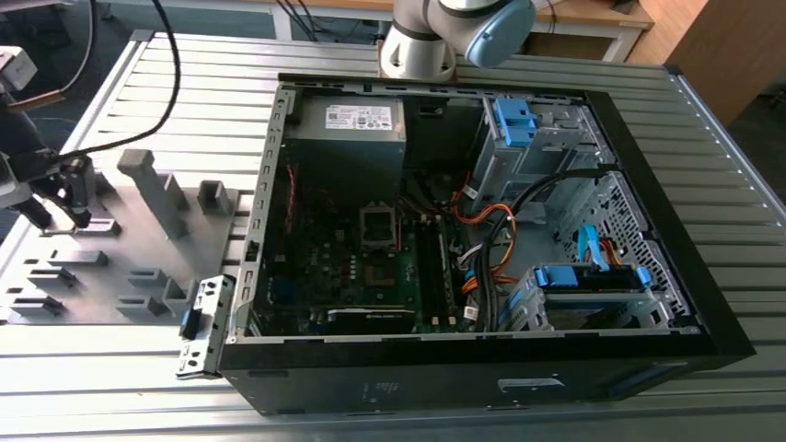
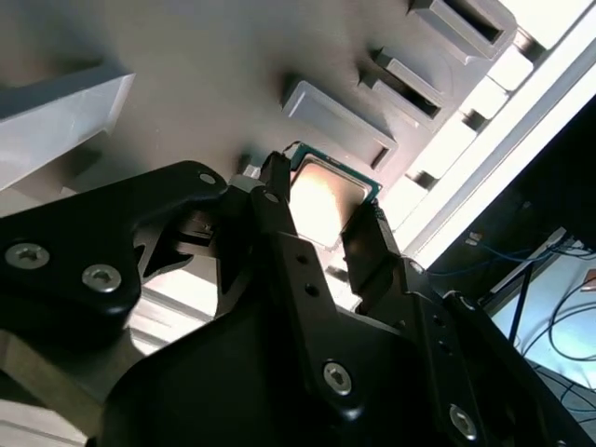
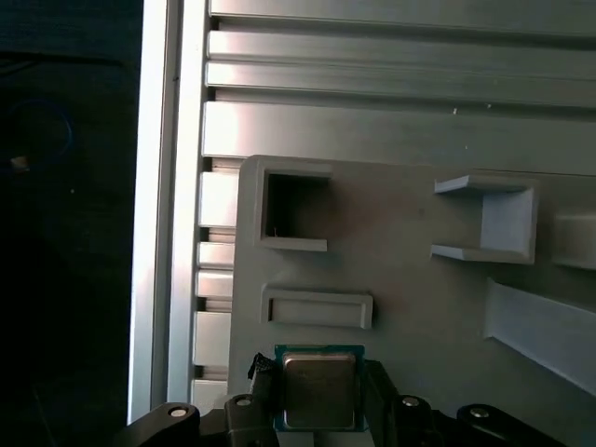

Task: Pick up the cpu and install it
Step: 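Pick up the cpu and move it towards the insertion slot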

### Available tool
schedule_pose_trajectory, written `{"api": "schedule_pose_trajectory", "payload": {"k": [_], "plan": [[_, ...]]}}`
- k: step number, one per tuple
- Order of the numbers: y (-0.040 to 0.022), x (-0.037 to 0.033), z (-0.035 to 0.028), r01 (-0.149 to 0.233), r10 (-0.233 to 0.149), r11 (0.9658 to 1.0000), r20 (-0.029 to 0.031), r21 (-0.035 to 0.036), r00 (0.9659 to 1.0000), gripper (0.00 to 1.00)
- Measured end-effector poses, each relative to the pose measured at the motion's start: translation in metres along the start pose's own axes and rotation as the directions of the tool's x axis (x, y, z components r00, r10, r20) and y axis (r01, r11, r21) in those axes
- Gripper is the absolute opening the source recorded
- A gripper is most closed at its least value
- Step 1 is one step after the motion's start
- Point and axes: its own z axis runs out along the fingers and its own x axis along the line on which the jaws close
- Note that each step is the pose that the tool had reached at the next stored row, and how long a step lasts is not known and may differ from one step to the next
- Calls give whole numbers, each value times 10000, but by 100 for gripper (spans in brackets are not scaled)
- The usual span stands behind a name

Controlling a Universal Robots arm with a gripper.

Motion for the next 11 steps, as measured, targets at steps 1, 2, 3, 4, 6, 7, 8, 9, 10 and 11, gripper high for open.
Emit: {"api": "schedule_pose_trajectory", "payload": {"k": [1, 2, 3, 4, 6, 7, 8, 9, 10, 11], "plan": [[-1, -2, -31, 0, 0, 10000, 1, 0, 10000, 47], [-1, -3, -67, 0, 0, 10000, 2, -1, 10000, 47], [-2, -4, -102, 0, 0, 10000, 0, 0, 10000, 47], [-3, -6, -137, 0, 0, 10000, 1, 0, 10000, 47], [-4, -9, -208, 0, 0, 10000, 0, 0, 10000, 47], [-5, -11, -243, 0, 0, 10000, 0, 0, 10000, 47], [-6, -13, -280, 0, 0, 10000, -1, 0, 10000, 47], [-6, -15, -319, 0, 0, 10000, 1, -1, 10000, 47], [-7, -17, -360, 0, 0, 10000, 0, 0, 10000, 47], [-8, -19, -399, 0, 0, 10000, 1, -1, 10000, 47]]}}
